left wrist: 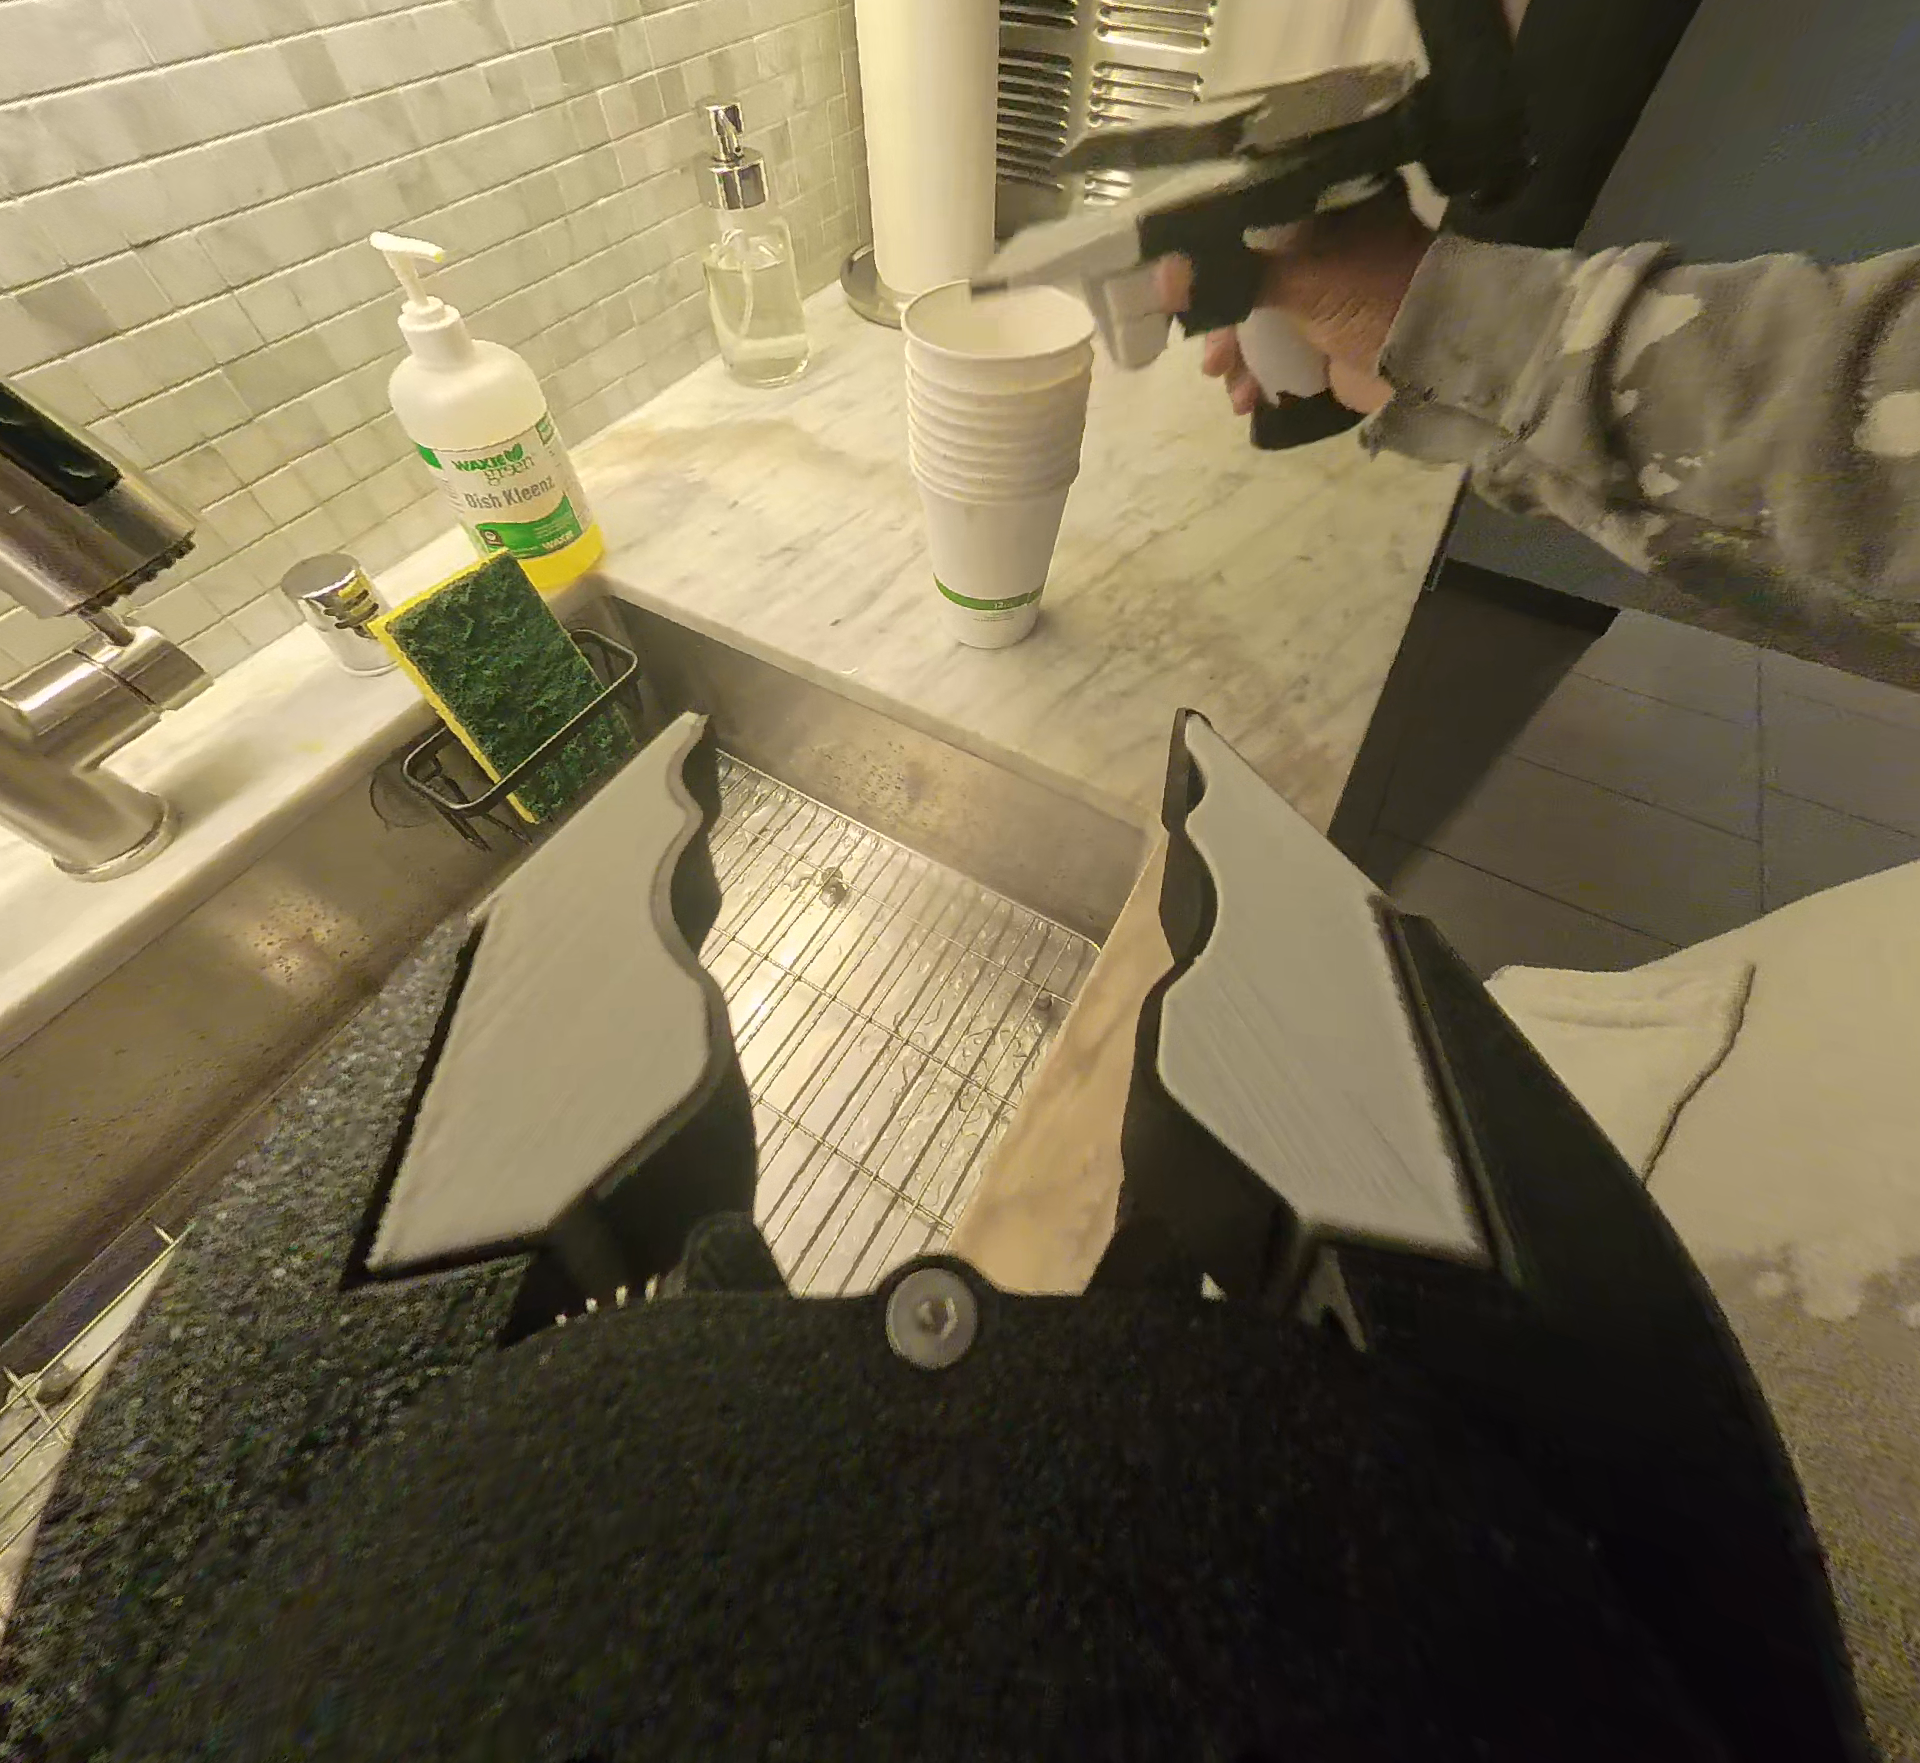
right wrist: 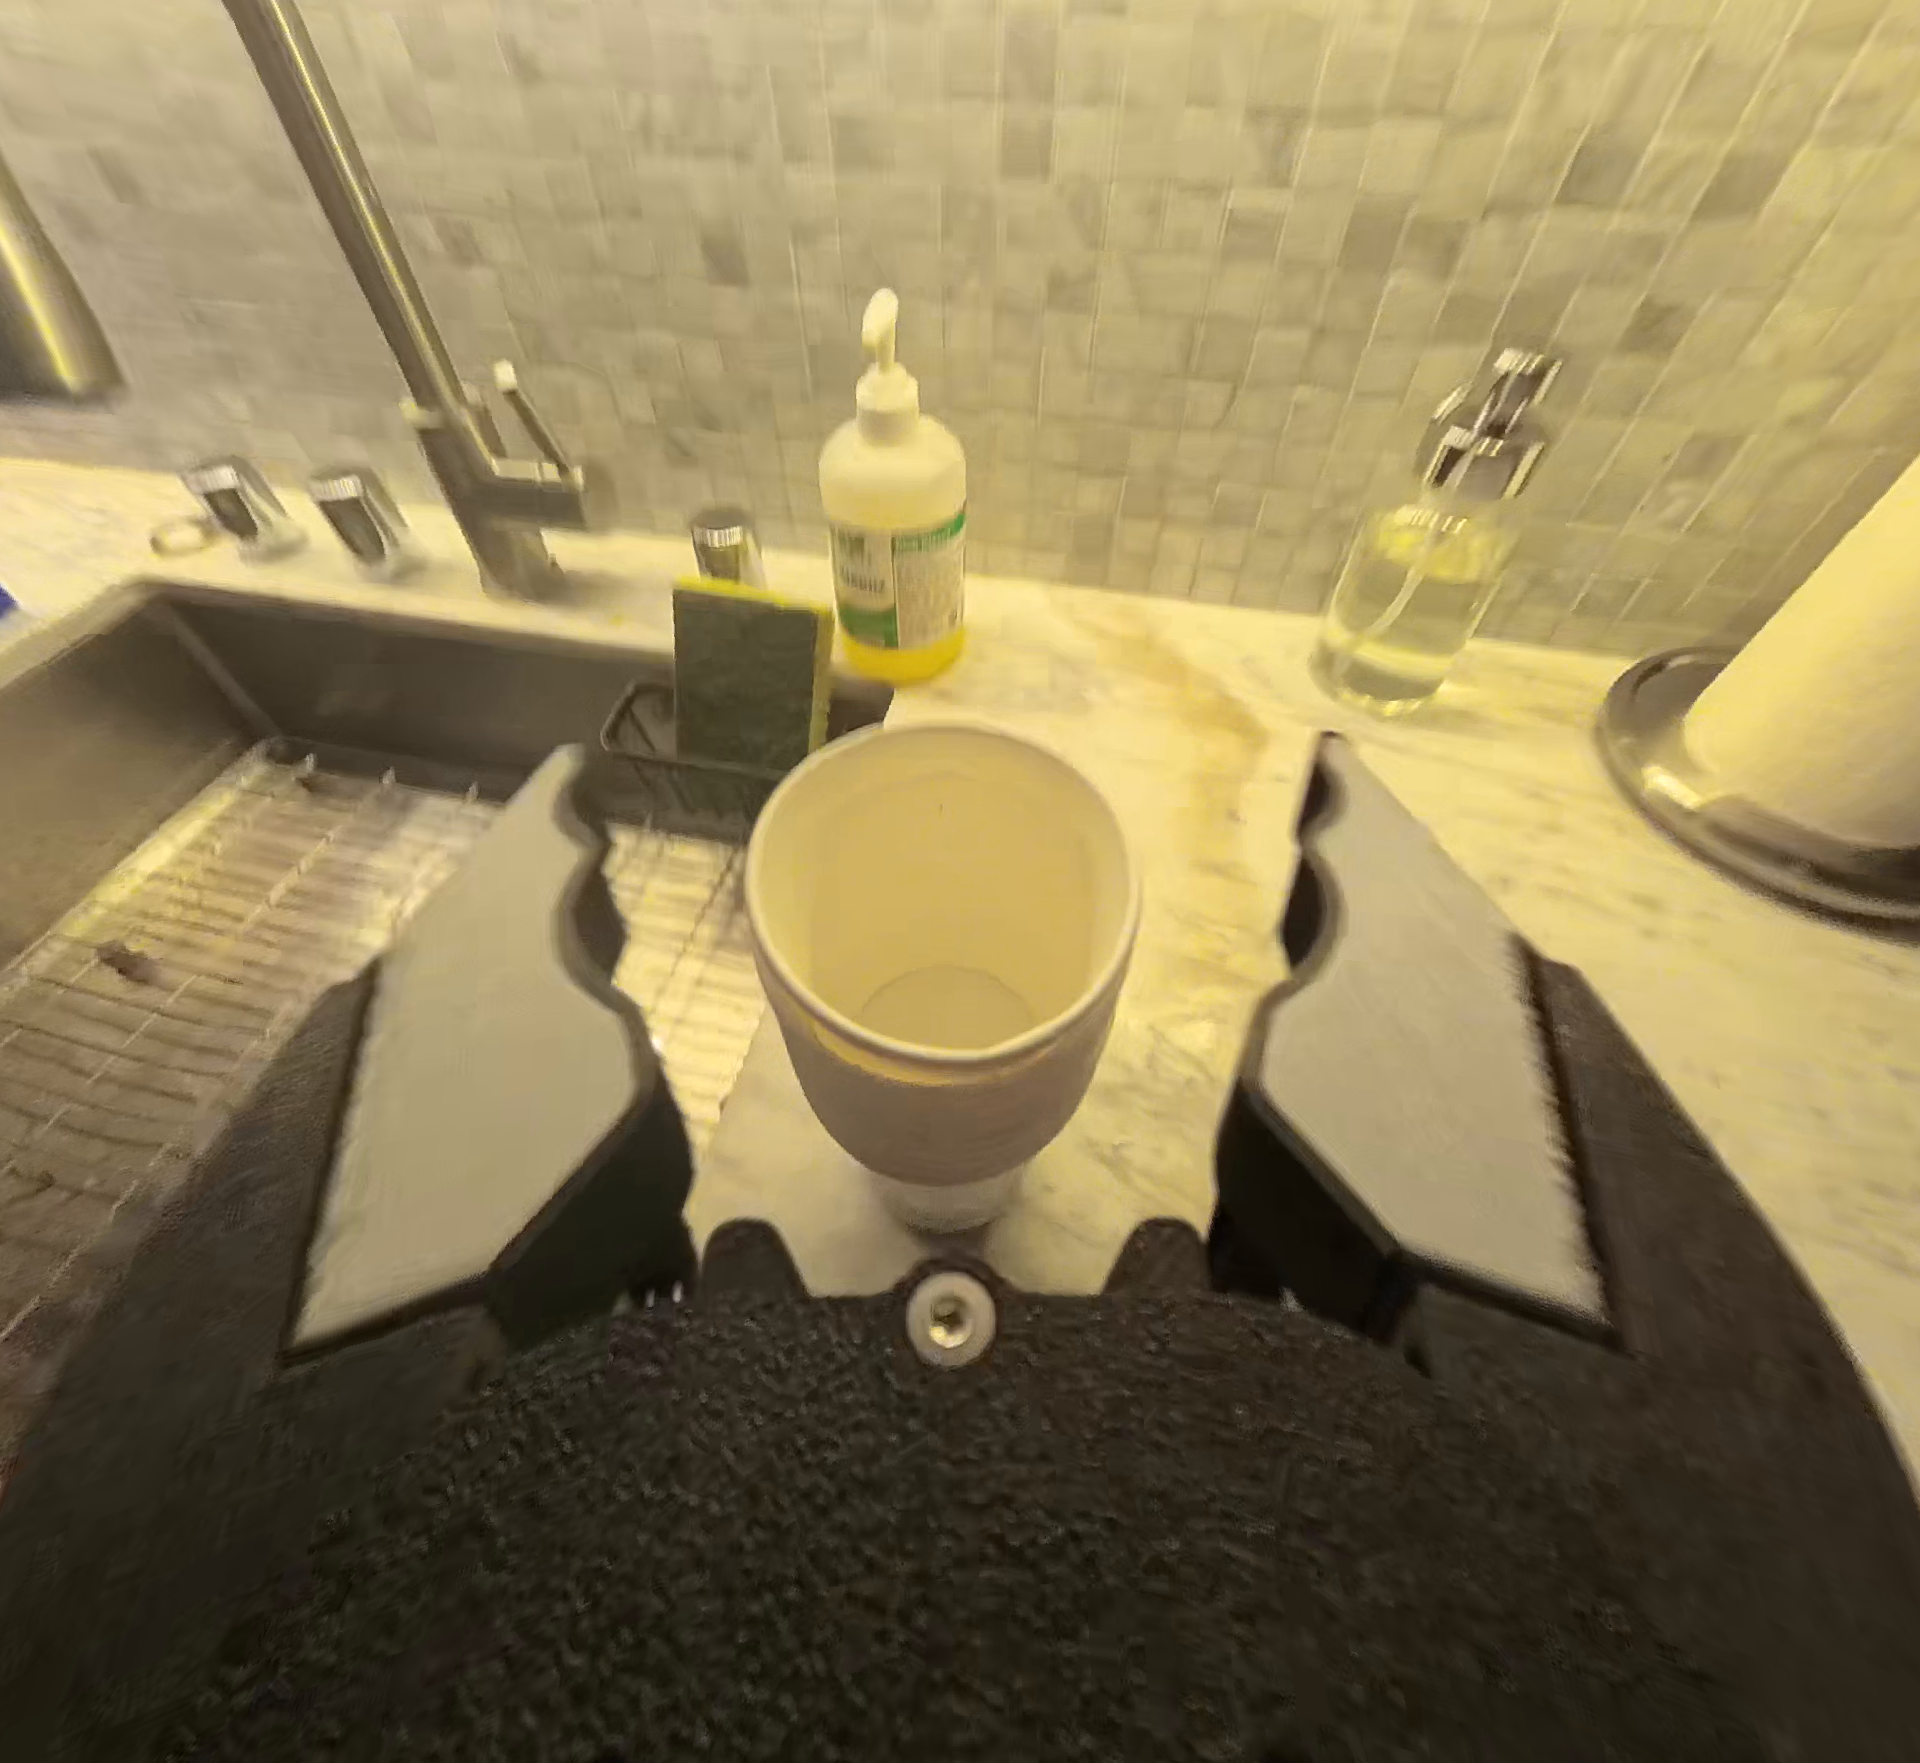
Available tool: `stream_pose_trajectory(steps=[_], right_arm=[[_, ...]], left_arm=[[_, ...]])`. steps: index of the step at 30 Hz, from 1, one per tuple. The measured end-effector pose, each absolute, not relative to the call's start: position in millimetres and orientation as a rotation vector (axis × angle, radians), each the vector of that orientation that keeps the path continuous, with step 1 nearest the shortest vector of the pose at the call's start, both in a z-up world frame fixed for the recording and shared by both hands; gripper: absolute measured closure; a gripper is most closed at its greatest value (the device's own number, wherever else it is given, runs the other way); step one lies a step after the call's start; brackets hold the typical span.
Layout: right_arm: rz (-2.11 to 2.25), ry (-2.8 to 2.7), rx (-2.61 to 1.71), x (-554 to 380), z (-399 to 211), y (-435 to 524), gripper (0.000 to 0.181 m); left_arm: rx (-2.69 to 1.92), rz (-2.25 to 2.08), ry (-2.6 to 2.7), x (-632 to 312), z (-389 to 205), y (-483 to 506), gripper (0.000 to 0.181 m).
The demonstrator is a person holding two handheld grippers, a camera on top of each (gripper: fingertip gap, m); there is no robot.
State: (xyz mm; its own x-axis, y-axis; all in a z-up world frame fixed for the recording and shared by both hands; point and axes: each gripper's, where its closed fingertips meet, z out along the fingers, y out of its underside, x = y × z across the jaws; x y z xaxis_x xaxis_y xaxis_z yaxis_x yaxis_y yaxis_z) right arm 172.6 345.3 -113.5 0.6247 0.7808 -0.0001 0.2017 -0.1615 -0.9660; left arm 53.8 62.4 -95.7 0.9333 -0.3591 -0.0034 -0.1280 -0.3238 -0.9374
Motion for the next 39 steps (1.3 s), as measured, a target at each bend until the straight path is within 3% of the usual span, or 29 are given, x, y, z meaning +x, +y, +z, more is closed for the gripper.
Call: stream_pose_trajectory(steps=[2,3,6,9,12,20,31,39], right_arm=[[0.652,-0.741,-1.622,179.5,-87.5,347.7,0.085],[0.658,-0.713,-1.606,181.5,-80.1,349.5,0.090],[0.659,-0.673,-1.645,180.3,-92.3,353.7,0.084],[0.608,-0.732,-1.801,172.8,-158.4,350.9,0.080],[0.811,-0.592,-1.805,163.1,-173.6,346.4,0.077],[0.699,-0.643,-1.756,161.4,-165.1,350.9,0.080],[0.655,-0.662,-1.624,183.4,-112.4,342.8,0.066],[0.587,-0.759,-1.586,197.4,-113.9,296.2,0.064]], left_arm=[[-1.905,-0.238,0.351,53.1,-97.4,62.6,0.096],[-1.908,-0.234,0.349,52.5,-98.6,62.6,0.096],[-1.920,-0.224,0.336,50.0,-103.2,60.9,0.096],[-1.935,-0.218,0.314,46.7,-108.0,58.1,0.096],[-1.947,-0.209,0.298,43.0,-110.3,55.7,0.096],[-1.957,-0.176,0.279,35.8,-108.7,53.3,0.096],[-1.943,-0.156,0.203,33.0,-107.0,52.5,0.096],[-1.895,-0.136,0.017,13.7,-105.2,45.9,0.096]])
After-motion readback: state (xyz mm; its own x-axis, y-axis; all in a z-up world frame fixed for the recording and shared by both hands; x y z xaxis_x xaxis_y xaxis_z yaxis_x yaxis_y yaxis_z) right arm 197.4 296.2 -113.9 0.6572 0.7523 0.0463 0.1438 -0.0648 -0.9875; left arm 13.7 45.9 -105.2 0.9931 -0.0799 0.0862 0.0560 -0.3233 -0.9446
